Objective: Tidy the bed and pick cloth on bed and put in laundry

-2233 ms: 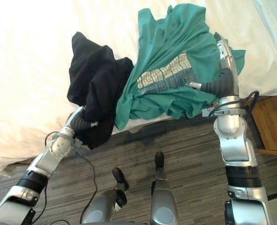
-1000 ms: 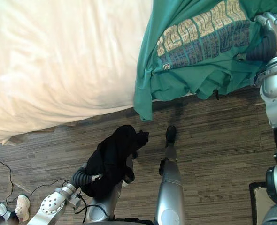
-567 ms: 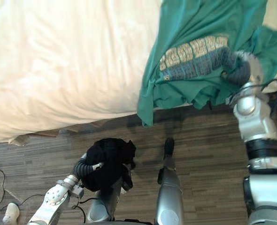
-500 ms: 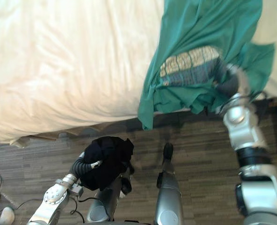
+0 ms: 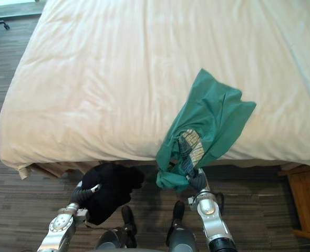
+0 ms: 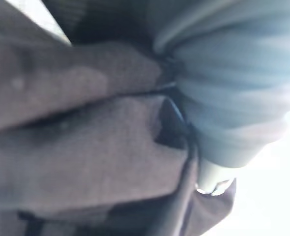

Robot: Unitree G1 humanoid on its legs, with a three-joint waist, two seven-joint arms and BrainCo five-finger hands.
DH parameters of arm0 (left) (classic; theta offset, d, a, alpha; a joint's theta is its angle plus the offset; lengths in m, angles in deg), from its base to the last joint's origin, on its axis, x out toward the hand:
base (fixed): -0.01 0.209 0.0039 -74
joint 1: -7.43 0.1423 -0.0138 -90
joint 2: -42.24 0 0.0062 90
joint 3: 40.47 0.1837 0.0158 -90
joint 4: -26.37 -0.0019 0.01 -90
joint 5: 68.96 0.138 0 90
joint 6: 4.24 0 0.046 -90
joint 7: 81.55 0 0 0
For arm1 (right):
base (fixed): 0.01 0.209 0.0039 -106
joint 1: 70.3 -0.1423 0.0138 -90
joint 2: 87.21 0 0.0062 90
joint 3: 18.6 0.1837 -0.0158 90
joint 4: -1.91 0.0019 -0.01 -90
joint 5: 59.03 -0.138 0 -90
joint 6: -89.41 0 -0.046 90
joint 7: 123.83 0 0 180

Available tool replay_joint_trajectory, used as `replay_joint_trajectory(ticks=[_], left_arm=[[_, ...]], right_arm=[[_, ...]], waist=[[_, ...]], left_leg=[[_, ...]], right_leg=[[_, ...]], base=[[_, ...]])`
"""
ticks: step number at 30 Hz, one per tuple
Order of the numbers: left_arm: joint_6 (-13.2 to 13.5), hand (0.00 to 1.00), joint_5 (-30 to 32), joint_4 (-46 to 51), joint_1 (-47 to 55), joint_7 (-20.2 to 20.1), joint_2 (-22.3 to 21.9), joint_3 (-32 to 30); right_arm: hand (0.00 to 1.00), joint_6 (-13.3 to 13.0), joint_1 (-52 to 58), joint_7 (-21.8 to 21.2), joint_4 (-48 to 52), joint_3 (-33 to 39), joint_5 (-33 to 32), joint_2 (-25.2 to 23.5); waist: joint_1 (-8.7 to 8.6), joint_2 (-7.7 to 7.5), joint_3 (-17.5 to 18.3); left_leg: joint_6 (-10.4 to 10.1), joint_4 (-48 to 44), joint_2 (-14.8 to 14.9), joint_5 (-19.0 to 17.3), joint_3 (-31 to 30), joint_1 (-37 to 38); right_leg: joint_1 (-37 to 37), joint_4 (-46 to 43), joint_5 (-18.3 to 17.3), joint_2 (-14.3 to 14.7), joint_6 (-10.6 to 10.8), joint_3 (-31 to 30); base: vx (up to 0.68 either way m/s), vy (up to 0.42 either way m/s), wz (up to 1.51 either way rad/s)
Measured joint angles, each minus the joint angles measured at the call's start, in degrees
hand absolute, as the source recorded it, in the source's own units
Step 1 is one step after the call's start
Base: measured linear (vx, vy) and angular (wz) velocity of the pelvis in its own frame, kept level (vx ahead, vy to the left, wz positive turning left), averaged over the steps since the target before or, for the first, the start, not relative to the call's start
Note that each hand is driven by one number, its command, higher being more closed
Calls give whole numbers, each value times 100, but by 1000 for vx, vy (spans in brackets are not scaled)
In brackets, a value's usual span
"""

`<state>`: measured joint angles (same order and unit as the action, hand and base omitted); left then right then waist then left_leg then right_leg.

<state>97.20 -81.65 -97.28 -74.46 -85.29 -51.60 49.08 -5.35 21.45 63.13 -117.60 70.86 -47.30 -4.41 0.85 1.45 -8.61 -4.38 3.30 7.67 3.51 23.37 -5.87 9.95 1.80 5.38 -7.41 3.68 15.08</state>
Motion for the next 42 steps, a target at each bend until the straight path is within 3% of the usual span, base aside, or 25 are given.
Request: replay_joint_trajectory(ticks=[9,15,17,18,19,20,22,24,25,29,32,34,35,36,37,38,40,41,42], left_arm=[[-173,100,-155,-613,103,185,-252,-605],[-225,100,-252,-837,212,301,-240,-887],[-227,100,-254,-871,227,360,-244,-885],[-226,100,-286,-871,214,412,-241,-886],[-226,100,-314,-871,204,417,-241,-886],[-223,100,-434,-863,139,444,-265,-883],[-205,100,-485,-858,114,523,-248,-875],[-210,100,-485,-847,17,654,-296,-862],[-215,100,-485,-824,11,662,-354,-850],[-186,100,-535,434,565,655,-936,-297],[-175,100,-465,298,551,685,-1115,-178],[-207,100,-462,244,557,791,-1132,-179],[-207,100,-466,287,494,907,-1139,-182],[-207,100,-466,326,486,919,-1134,-192],[-208,100,-469,372,479,924,-1141,-177],[-208,100,-472,457,478,946,-1202,-169],[-202,100,-490,617,392,1022,-1237,-114],[-203,100,-496,652,500,1033,-1241,-18],[-202,100,-494,729,660,1030,-1236,64]], right_arm=[[100,15,522,-135,-410,533,-1002,-303],[100,-41,711,-182,-402,701,-1949,-756],[100,-80,719,-192,-398,685,-2055,-797],[100,-83,829,-218,-377,680,-2115,-831],[100,-83,870,-223,-363,679,-2138,-835],[100,-89,1103,-246,-326,669,-2200,-880],[100,-92,1244,-263,-318,637,-2220,-913],[100,-94,1238,-280,-318,634,-2216,-931],[100,-93,1194,-286,-318,616,-2216,-936],[100,-118,1172,-339,-282,487,-2241,-902],[100,-161,1133,-416,-198,268,-2390,-872],[100,-197,1143,-415,-58,186,-2399,-876],[100,-201,1239,-400,57,181,-2399,-889],[100,-200,1279,-395,100,184,-2399,-927],[100,-205,1391,-364,212,224,-2399,-994],[100,-208,1371,-314,154,222,-2401,-962],[100,-203,1285,-246,99,216,-2401,-920],[100,-191,1188,-217,115,185,-2402,-853],[100,-192,1174,-214,120,151,-2401,-802]], waist=[[-70,-78,216],[-52,-288,347],[-114,-263,334],[-157,-259,333],[-161,-248,326],[-202,-284,338],[-244,-406,380],[-283,-552,399],[-256,-557,372],[-17,-317,220],[205,-259,160],[210,-183,102],[194,-184,53],[191,-206,37],[164,-294,-26],[150,-340,-24],[130,-483,-141],[196,-323,-166],[168,-224,-171]], left_leg=[[61,225,-206,46,-665,373],[109,228,-317,-25,-1158,708],[96,237,-286,-89,-1458,703],[127,254,-263,-115,-1797,702],[128,255,-261,-114,-1871,697],[146,248,-197,-98,-2333,693],[129,231,-247,-22,-2717,558],[45,231,-481,219,-3135,243],[21,229,-492,266,-3222,200],[-112,233,-477,477,-3809,-21],[-186,260,-472,586,-4085,-155],[-182,259,-484,690,-4313,-275],[5,260,-518,700,-4409,-421],[193,260,-513,662,-4186,-491],[719,258,-490,436,-3335,-624],[1096,229,-450,40,-2441,-788],[1085,-78,-366,-56,-1211,-1000],[1119,-612,-312,44,-593,-1075],[1002,-695,-295,516,-562,-1066]], right_leg=[[-754,191,-113,-83,127,639],[-847,-1075,-890,-443,193,943],[-787,-1584,-950,-470,123,717],[-676,-2050,-959,-421,108,126],[-644,-2159,-963,-397,101,-30],[-571,-2455,-1158,-135,-39,-1023],[-684,-2244,-1387,128,-58,-1722],[-890,-1831,-1739,63,-105,-1851],[-931,-1768,-1801,59,-74,-1805],[-1304,-1260,-1964,110,21,-1143],[-1495,-963,-2108,177,129,-795],[-1551,-983,-2140,233,122,-493],[-1556,-1011,-2200,214,105,-97],[-1570,-1026,-2218,185,108,59],[-1648,-1041,-2225,73,113,428],[-1649,-1024,-2188,6,113,722],[-1640,-1074,-2160,-248,100,1029],[-1664,-1271,-2164,-281,102,1147],[-1670,-1459,-2201,-280,61,1177]], base=[[60,23,35],[81,27,47],[9,16,76],[-6,12,77],[52,-41,130],[77,-96,107],[78,-154,126],[46,-170,114],[-10,-171,78],[-56,-187,75],[-98,-119,60],[-84,-83,87],[-100,-56,120],[-103,-19,156],[-32,7,165],[1,37,184],[54,86,120],[128,131,96],[135,118,88]])
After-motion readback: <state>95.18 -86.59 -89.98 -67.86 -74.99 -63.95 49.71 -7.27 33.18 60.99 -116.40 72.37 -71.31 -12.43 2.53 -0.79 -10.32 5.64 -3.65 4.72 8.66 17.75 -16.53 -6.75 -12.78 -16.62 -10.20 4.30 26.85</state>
